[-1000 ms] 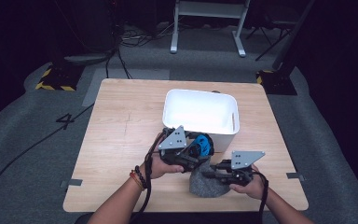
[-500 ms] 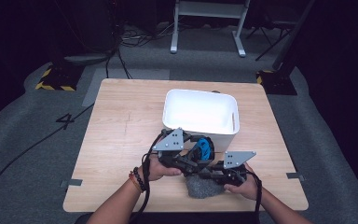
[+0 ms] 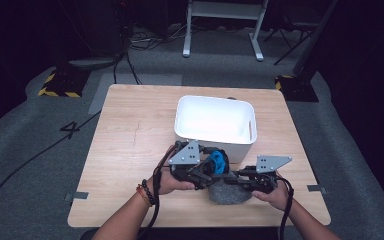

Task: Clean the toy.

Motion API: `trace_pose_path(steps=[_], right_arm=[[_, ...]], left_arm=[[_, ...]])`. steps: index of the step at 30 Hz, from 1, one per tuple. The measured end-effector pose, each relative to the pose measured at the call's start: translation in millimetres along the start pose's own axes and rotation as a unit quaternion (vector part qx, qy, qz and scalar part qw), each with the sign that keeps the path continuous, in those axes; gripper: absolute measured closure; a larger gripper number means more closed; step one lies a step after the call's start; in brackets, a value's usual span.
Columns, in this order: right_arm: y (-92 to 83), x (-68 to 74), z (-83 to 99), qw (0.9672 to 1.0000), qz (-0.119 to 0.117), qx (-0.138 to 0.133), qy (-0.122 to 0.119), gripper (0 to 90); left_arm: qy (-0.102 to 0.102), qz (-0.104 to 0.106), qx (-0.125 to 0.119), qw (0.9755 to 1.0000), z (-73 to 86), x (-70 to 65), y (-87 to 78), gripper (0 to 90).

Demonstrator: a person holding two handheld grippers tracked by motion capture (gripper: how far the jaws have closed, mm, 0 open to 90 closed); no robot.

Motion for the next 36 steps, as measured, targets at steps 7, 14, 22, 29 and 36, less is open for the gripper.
trace_pose_path(steps=[7, 14, 22, 29, 36], right_arm=[[-13.7, -8.4, 20.9, 0.9888, 0.030, 0.144, 0.022, 72.4], [-13.1, -30.0, 40.7, 0.9786, 0.060, 0.187, 0.061, 38.6], [-15.8, -31.0, 43.4, 0.9756, 0.089, 0.191, 0.062, 24.7], [-10.0, -30.8, 51.6, 0.9735, 0.083, 0.201, 0.071, 25.1], [0.2, -33.3, 56.7, 0.9715, 0.079, 0.209, 0.079, 21.9]], left_arm=[[0.004, -0.032, -0.010, 0.9994, -9.4, 11.0, -18.7, 26.0], [0.006, -0.063, -0.013, 0.9979, -26.3, 21.3, -31.6, 26.0], [-0.012, -0.082, -0.009, 0.9965, -42.0, 40.0, -33.7, 26.1], [-0.007, -0.089, -0.006, 0.9960, -48.7, 48.2, -30.3, 26.1], [-0.007, -0.096, -0.002, 0.9953, -53.9, 58.0, -27.8, 26.1]])
Point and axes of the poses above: each handheld gripper's, and its own axes: y roughly forward along the jaws, z roughly out of its underside, x roughly to its left, the point moved 3 cm from there along y, roughly forward along the jaws, and after that the axes turned 12 degrees about -z, right-handed, at the moved point
